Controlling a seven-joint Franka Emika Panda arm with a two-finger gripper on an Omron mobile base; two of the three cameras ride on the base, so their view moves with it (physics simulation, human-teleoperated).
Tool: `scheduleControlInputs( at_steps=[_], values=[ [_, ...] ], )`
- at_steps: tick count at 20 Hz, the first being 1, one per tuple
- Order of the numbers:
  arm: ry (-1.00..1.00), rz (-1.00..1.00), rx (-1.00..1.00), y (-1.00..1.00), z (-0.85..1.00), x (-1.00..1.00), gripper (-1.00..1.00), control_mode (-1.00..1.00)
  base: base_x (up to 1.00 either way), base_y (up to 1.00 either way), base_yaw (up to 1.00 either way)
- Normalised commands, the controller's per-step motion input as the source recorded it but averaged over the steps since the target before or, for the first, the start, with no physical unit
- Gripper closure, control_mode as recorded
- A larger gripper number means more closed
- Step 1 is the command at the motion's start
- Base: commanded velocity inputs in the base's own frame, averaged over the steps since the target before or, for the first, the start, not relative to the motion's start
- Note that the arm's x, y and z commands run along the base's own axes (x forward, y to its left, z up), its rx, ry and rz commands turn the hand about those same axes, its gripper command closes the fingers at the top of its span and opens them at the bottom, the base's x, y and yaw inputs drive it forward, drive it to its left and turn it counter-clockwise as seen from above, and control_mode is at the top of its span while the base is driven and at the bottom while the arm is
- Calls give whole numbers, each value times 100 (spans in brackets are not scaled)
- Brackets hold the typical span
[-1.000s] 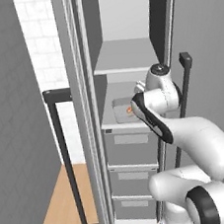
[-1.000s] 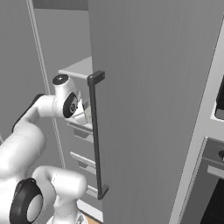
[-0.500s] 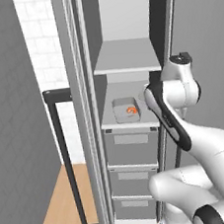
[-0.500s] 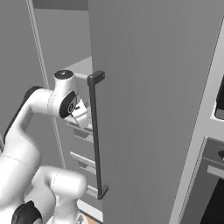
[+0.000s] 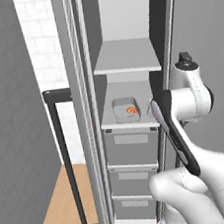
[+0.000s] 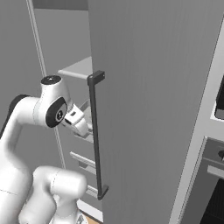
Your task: Take the meat container that has the shrimp and place it on the second highest rack of the freezer. Then take the vegetable container that has the lime and eggplant and place it on the highest rack of the freezer.
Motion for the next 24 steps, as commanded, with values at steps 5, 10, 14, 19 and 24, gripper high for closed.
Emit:
scheduleControlInputs(
  at_steps=[5,10,14,19,24],
  values=[
    [-24,17,0,0,16,-100,-100,-100,0,0,0],
    [-23,11,0,0,5,-86,-100,-100,0,0,0],
    [-4,2,0,0,7,-29,-100,-100,0,0,0],
    [-24,2,0,0,12,-35,-100,-100,0,0,0],
    [-43,6,0,0,36,-10,-100,-100,0,0,0]
  ],
)
